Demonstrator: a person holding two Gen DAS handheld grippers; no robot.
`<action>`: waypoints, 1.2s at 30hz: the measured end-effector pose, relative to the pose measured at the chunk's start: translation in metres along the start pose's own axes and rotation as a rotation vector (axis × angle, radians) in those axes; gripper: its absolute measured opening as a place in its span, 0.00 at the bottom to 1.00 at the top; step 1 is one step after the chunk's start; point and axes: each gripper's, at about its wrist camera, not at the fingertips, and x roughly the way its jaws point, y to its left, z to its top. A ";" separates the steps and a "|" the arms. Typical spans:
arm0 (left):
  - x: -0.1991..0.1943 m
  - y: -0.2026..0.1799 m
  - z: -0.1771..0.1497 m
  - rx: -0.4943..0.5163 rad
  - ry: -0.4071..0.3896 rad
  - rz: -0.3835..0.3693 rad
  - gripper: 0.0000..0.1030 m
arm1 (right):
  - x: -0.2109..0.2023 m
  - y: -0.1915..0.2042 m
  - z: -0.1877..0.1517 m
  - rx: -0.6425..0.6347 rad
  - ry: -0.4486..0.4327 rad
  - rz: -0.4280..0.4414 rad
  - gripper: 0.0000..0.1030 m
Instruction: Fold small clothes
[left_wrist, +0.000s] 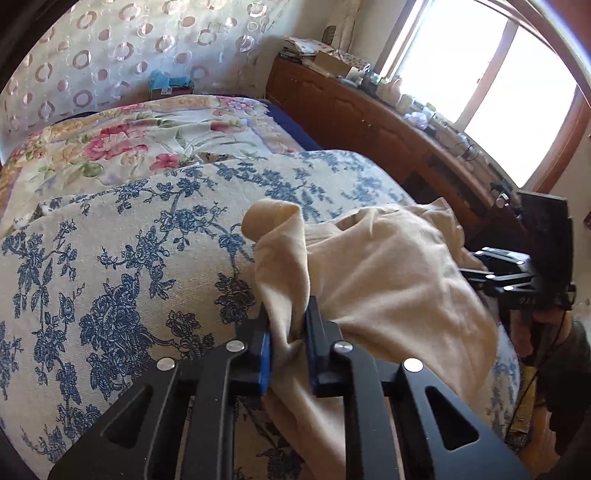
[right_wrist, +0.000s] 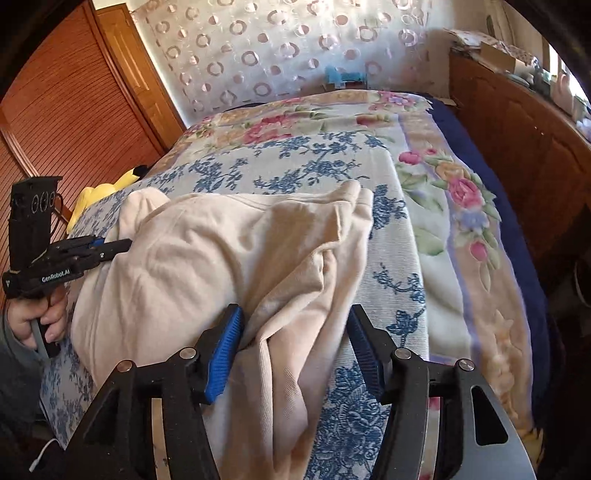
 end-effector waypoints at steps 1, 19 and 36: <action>-0.005 0.000 0.000 -0.008 -0.012 -0.023 0.14 | -0.001 -0.001 -0.007 -0.006 0.008 0.031 0.29; -0.213 0.082 -0.076 -0.177 -0.374 0.044 0.14 | 0.008 0.171 0.102 -0.467 -0.162 0.194 0.14; -0.263 0.212 -0.176 -0.483 -0.439 0.314 0.14 | 0.259 0.420 0.221 -0.902 -0.041 0.288 0.14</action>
